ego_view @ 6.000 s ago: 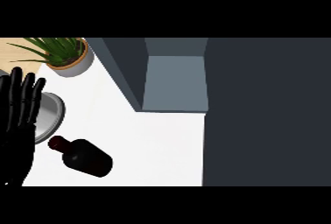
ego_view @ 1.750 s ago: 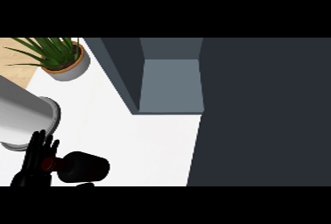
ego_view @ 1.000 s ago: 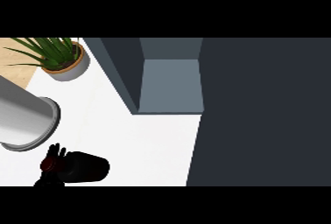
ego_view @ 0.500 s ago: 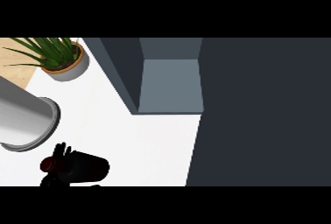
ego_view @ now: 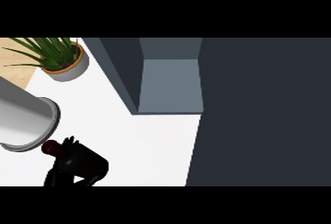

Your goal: Pick up the wine, place it into the cabinet and close the cabinet

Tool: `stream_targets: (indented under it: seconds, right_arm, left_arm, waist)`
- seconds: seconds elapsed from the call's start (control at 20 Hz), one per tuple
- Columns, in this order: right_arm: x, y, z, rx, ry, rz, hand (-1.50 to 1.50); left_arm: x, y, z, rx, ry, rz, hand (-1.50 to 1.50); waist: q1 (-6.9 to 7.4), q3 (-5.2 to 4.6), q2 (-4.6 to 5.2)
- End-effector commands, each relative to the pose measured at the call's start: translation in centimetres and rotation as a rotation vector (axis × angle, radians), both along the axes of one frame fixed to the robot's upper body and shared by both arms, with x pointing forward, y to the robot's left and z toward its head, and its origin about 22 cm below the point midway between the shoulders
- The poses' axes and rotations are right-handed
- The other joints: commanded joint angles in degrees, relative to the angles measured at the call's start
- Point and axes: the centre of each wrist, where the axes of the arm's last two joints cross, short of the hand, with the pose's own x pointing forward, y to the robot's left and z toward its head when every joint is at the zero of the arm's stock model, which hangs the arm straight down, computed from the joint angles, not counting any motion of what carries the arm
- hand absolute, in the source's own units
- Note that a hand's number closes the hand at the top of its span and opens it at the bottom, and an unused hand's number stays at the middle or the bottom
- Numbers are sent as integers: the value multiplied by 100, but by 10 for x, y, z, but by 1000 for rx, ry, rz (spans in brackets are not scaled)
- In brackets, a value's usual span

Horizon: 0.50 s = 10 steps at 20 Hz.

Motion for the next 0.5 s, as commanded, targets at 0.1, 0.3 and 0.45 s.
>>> stream_targets:
  seconds: [0.1, 0.3, 0.45]
  right_arm:
    - [-27, 0, -8, 6, 23, 81, -150]
    - [-27, -5, -3, 3, 25, 68, -150]
    - [-22, -7, -5, 17, 18, 55, -150]
  left_arm:
    - [35, -6, 1, -73, -45, -65, 150]
    - [21, -1, -5, 82, -80, -158, 150]
    - [25, -19, 6, 189, -144, -173, 150]
  waist:
    - [-19, -2, 4]
    - [-37, -2, -6]
    - [-5, 6, -7]
